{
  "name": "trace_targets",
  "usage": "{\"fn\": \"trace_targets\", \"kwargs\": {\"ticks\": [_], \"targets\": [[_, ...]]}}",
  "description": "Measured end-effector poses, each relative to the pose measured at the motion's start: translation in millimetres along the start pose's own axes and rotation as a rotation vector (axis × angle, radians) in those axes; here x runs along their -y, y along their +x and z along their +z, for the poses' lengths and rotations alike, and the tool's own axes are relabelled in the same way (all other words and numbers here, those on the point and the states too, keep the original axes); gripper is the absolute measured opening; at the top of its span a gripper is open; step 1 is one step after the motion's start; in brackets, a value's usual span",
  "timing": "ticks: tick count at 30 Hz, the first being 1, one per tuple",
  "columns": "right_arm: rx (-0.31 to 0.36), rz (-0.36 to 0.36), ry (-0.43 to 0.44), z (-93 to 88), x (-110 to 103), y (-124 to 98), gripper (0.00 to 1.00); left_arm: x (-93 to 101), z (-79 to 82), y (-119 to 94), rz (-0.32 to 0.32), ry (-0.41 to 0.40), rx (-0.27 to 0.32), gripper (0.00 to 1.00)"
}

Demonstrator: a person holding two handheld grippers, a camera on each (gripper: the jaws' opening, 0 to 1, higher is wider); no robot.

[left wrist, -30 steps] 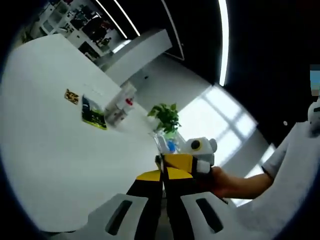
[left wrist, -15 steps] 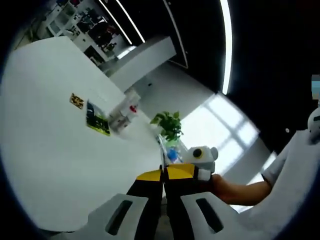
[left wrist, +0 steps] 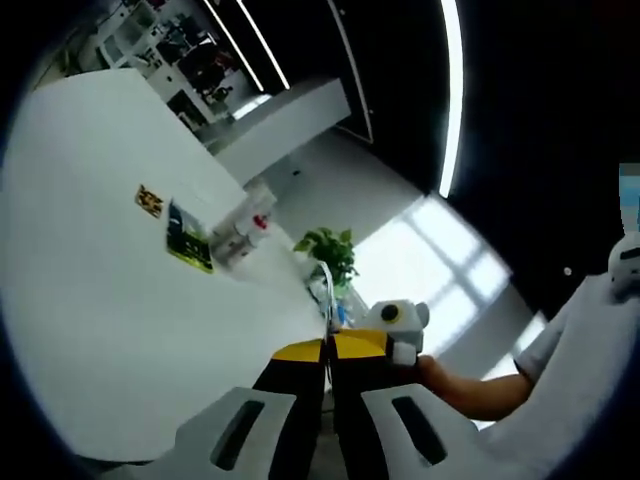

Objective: Arrange the skincare products in the storage area until every visible bottle or jar stands upright without overlapping.

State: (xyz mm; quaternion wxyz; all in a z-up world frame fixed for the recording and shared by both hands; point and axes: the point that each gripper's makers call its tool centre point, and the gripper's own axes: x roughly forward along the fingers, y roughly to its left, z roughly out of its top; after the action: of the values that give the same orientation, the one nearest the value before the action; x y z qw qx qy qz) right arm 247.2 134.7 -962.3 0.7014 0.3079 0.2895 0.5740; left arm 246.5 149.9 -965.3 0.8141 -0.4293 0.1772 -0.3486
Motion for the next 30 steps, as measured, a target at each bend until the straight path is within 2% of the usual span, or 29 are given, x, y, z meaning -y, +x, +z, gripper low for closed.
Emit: {"fn": "trace_targets", "kwargs": {"ticks": [2, 6, 12, 13, 15, 17, 18, 20, 22, 23, 25, 27, 30], "targets": [[-0.007, -0.002, -0.002, -1.5, 0.5, -0.5, 0.00, -1.2, -0.2, -0.5, 0.011, -0.019, -0.005, 0.00], [-0.002, 0.020, 0.009, -1.0, -3.9, 0.1, 0.00, 3.9, 5.1, -1.8, 0.015, -0.043, 0.033, 0.00], [-0.013, 0.020, 0.014, 5.9, -5.8, 5.1, 0.00, 0.3, 11.0, -1.7, 0.030, -0.010, 0.047, 0.00], [-0.012, 0.017, 0.017, 9.0, -6.0, 6.7, 0.00, -6.7, 17.2, -2.0, 0.078, 0.020, 0.071, 0.01], [-0.012, 0.011, 0.014, 14.6, -5.5, 8.3, 0.00, -4.3, 21.0, -1.6, 0.087, 0.053, 0.073, 0.04], [-0.020, 0.013, 0.002, 22.1, -6.6, 10.3, 0.00, -8.1, 27.7, -4.4, 0.141, 0.177, 0.056, 0.08], [-0.017, 0.009, -0.006, 29.1, -6.6, 11.6, 0.00, -13.6, 31.2, -7.6, 0.192, 0.250, 0.044, 0.10], [-0.018, 0.007, -0.011, 40.0, -5.1, 13.7, 0.00, -20.9, 31.7, -12.2, 0.238, 0.313, 0.020, 0.17], [-0.019, -0.006, -0.017, 47.7, -0.7, 16.2, 0.00, -33.5, 31.5, -19.4, 0.322, 0.375, -0.003, 0.25], [-0.021, -0.013, -0.017, 52.8, 3.5, 18.8, 0.00, -42.5, 27.2, -24.6, 0.374, 0.427, -0.045, 0.27], [-0.024, -0.033, -0.004, 60.8, 12.1, 23.6, 0.00, -55.4, 15.5, -32.2, 0.440, 0.529, -0.151, 0.24], [-0.026, -0.045, 0.001, 68.8, 19.4, 28.9, 0.00, -63.4, 10.8, -37.2, 0.504, 0.631, -0.216, 0.23], [-0.033, -0.060, 0.005, 76.1, 26.7, 36.4, 0.00, -66.3, 1.6, -36.9, 0.528, 0.706, -0.282, 0.25]]}}
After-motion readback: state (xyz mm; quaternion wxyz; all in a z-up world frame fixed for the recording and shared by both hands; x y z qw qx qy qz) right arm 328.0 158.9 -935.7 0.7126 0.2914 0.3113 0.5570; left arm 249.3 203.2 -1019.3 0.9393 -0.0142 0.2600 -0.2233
